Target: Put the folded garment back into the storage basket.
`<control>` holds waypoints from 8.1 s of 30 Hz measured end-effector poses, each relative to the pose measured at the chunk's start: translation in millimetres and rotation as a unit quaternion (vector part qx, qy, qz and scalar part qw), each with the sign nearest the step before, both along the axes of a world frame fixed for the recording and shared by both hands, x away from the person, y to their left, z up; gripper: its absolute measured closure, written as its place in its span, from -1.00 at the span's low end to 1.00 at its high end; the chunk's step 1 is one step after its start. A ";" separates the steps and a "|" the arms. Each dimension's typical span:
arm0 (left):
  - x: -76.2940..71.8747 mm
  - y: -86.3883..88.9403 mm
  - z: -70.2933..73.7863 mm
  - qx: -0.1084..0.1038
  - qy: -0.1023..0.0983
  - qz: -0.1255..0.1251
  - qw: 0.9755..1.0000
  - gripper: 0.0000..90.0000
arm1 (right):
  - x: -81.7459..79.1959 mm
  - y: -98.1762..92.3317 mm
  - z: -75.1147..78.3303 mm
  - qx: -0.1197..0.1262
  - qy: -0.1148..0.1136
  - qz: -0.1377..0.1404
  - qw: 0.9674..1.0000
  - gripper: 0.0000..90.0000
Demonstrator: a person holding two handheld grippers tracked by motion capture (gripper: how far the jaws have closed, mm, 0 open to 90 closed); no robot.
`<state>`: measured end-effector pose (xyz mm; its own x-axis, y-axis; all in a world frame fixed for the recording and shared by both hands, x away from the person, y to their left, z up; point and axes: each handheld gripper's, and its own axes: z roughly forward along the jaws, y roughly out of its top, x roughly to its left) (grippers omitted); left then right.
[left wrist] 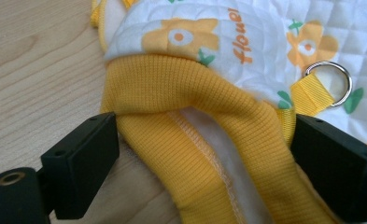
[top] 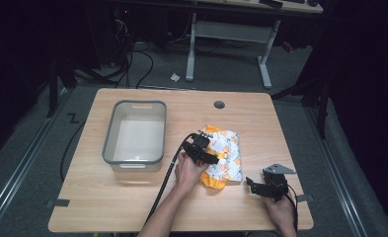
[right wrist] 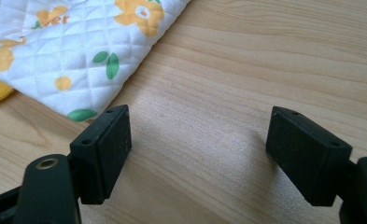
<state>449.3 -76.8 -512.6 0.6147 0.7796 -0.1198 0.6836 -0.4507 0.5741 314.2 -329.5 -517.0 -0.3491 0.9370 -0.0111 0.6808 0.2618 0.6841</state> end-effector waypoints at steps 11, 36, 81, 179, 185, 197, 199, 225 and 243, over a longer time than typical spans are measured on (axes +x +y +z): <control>-9.2 -4.3 5.2 -0.025 -0.005 -0.049 0.998 0.32 | 0.1 -0.1 0.0 0.000 -0.001 0.001 1.000 -0.50; -21.4 32.1 46.4 -0.134 -0.019 -0.069 0.988 0.60 | -0.1 0.0 0.0 0.000 0.000 0.000 1.000 -0.50; -36.2 128.6 112.1 -0.213 -0.062 -0.047 0.974 0.61 | -0.2 0.1 0.1 0.001 0.001 -0.001 1.000 -0.50; 15.2 250.1 94.0 -0.069 -0.058 0.064 0.994 0.61 | -0.2 0.1 0.1 0.000 0.001 -0.001 1.000 -0.50; 19.9 246.4 85.7 -0.052 -0.054 0.064 0.995 0.61 | -0.2 0.1 0.1 0.000 0.001 -0.001 1.000 -0.50; 28.4 239.5 72.4 -0.022 -0.045 0.068 0.996 0.59 | -0.2 0.2 0.1 0.000 0.001 -0.001 1.000 -0.50; 30.0 238.3 69.5 -0.011 -0.041 0.070 0.997 0.59 | -0.2 0.2 0.1 0.000 0.001 -0.001 1.000 -0.50; 12.0 236.8 92.8 -0.011 -0.097 0.120 0.988 -0.20 | -0.1 0.5 0.0 0.001 0.001 -0.001 1.000 -0.50; -24.2 228.3 113.0 -0.079 -0.134 0.100 0.983 -0.25 | -0.1 0.5 0.0 0.001 0.001 -0.001 1.000 -0.50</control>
